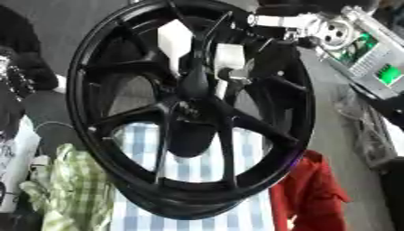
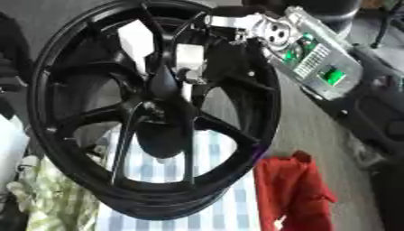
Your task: Pull the pin out of the wheel hub.
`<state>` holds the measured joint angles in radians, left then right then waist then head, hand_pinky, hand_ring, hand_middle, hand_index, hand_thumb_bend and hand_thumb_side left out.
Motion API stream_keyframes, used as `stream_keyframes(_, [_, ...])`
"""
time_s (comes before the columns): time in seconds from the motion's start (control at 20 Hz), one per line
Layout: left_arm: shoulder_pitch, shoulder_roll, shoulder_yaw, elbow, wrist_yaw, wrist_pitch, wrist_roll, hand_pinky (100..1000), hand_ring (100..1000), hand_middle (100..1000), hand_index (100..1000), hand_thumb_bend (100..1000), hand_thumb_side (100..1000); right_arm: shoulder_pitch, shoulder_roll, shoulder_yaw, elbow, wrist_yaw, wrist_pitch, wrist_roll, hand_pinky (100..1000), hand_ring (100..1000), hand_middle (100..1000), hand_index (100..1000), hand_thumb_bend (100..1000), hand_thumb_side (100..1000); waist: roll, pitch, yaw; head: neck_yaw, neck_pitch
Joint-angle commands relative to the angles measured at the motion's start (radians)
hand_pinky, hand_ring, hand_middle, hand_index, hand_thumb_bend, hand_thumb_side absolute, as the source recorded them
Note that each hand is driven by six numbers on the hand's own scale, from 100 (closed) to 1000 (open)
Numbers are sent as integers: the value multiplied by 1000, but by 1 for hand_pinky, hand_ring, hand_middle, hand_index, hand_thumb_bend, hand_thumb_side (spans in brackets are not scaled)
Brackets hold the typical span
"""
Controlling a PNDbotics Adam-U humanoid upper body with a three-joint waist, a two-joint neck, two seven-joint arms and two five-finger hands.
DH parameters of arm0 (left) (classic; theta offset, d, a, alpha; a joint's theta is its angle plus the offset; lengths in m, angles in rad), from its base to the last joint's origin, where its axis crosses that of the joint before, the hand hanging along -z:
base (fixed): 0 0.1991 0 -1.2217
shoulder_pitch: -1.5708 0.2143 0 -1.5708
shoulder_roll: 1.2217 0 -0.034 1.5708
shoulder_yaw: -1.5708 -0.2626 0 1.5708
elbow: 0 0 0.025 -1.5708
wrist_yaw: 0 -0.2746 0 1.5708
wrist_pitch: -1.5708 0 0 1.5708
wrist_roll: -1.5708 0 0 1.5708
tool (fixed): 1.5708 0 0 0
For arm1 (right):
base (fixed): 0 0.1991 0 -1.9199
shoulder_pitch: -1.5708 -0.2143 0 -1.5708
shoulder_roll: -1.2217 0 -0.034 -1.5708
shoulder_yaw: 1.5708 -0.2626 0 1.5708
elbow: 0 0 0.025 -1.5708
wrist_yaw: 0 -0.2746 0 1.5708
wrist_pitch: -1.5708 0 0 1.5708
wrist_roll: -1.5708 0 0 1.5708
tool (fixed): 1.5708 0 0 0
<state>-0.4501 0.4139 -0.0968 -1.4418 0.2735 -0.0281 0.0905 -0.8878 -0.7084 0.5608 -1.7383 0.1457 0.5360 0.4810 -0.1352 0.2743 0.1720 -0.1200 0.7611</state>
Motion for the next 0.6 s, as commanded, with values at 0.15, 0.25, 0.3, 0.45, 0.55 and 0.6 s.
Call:
stream_keyframes(0.15, [-14, 26, -5, -13, -6, -1, -8, 582, 699, 675, 743, 117, 895, -19, -39, -24, -26, -18, 6, 1, 908, 777, 648, 799, 225, 287, 9, -21, -1, -2, -10])
stream_keyframes(0.25, [-14, 25, -7, -12, -7, -2, -10, 582, 699, 674, 743, 118, 895, -17, -41, -24, -25, -29, 11, 2, 896, 749, 591, 763, 148, 260, 8, -21, 0, -3, -12])
stream_keyframes(0.3, [-14, 25, -7, -12, -7, -2, -10, 582, 699, 673, 742, 119, 895, -17, -41, -25, -23, -35, 15, 0, 883, 725, 548, 726, 113, 241, 8, -21, 0, -3, -12])
stream_keyframes(0.45, [-15, 24, -6, -12, -5, -1, -10, 582, 699, 671, 742, 119, 895, -15, -39, -28, -18, -53, 21, -25, 841, 660, 482, 659, 100, 191, 8, -20, 1, -5, -14])
stream_keyframes(0.55, [-15, 24, -7, -13, -4, -1, -11, 583, 699, 665, 739, 122, 895, -13, -41, -27, -13, -63, 21, -43, 754, 573, 418, 588, 100, 100, 7, -21, 2, -7, -15])
stream_keyframes(0.6, [-15, 24, -7, -14, -3, -1, -11, 583, 700, 664, 739, 121, 895, -12, -42, -27, -8, -66, 17, -52, 734, 546, 399, 568, 100, 100, 7, -21, 2, -8, -15])
